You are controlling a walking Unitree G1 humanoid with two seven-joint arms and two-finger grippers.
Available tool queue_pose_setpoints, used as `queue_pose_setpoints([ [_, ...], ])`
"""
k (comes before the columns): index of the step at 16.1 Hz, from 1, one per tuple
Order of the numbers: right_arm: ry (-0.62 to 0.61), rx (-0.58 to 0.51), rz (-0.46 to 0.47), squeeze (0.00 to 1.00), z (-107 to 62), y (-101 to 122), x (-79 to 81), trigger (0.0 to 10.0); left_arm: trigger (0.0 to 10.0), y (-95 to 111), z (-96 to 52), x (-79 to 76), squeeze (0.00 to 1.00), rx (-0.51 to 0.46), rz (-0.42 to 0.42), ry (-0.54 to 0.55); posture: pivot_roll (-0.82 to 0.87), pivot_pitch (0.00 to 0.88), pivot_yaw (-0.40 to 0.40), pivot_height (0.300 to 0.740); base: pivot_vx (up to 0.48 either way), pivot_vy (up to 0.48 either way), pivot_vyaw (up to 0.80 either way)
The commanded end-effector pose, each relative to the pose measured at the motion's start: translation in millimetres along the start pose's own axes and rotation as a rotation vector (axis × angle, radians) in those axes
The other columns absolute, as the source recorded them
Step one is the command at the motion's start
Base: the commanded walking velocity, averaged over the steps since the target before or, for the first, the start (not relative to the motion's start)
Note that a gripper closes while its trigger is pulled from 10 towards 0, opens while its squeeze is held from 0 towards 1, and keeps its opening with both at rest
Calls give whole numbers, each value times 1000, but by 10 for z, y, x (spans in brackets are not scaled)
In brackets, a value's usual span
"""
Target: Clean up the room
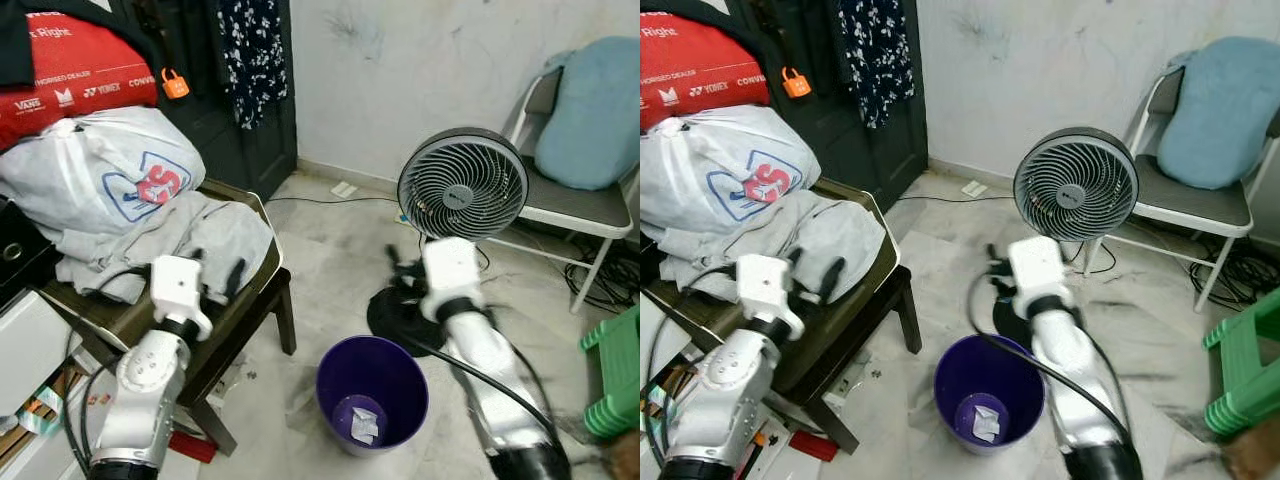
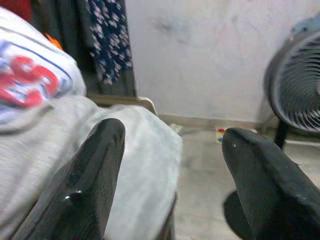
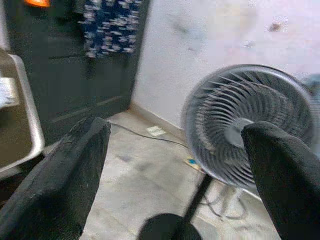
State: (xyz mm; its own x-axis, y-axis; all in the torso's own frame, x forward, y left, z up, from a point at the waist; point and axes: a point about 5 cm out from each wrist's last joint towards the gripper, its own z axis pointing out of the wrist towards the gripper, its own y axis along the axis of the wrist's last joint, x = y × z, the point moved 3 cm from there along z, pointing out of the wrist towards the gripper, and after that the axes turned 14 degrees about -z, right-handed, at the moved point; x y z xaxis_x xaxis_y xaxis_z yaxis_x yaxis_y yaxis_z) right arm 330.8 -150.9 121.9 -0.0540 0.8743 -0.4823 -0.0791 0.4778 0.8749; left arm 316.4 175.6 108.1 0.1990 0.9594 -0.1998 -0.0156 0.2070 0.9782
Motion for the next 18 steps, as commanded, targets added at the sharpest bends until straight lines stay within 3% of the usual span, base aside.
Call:
queue_pose_setpoints([
  [1, -66, -15, -25, 0, -23, 47, -140, 10000, 10000, 11, 7, 70, 0, -5, 18, 30, -185, 0, 43, 740, 0, 0, 0],
  [3, -107, -6, -57, 0, -144, -18, -256, 10000, 10000, 42, -20, 211, 0, -20, 8, 99, -185, 0, 44, 740, 0, 0, 0],
  [4, -96, -1, -17, 0, -179, -40, -266, 10000, 10000, 42, -20, 236, 0, -22, 2, 106, -182, 0, 40, 740, 0, 0, 0],
  [6, -134, 36, -26, 0, -210, -116, -360, 10000, 10000, 42, -38, 247, 0, -26, -10, 102, -167, 0, 27, 740, 0, 0, 0],
  [8, -96, 31, -8, 0, -198, -90, -302, 10000, 10000, 88, -93, 139, 0, -30, -61, 58, -155, 0, 9, 740, 0, 0, 0],
  [11, -13, -14, 3, 0, -206, 35, -111, 10000, 10000, 199, -102, 43, 0, -64, -68, 32, -150, 0, -12, 740, 0, 0, 0],
  [14, -12, -16, -30, 0, -284, 58, -91, 10000, 10000, 115, -181, -69, 0, -34, -93, 11, -171, 0, -1, 740, 0, 0, 0],
  [16, -28, -8, -43, 0, -322, 45, -106, 10000, 10000, 61, -240, -17, 0, -24, -146, 65, -181, 0, 7, 740, 0, 0, 0],
  [18, -37, -1, -45, 0, -325, 56, -119, 10000, 10000, 69, -209, 20, 0, -15, -165, 79, -190, 0, 10, 740, 0, 0, 800],
])
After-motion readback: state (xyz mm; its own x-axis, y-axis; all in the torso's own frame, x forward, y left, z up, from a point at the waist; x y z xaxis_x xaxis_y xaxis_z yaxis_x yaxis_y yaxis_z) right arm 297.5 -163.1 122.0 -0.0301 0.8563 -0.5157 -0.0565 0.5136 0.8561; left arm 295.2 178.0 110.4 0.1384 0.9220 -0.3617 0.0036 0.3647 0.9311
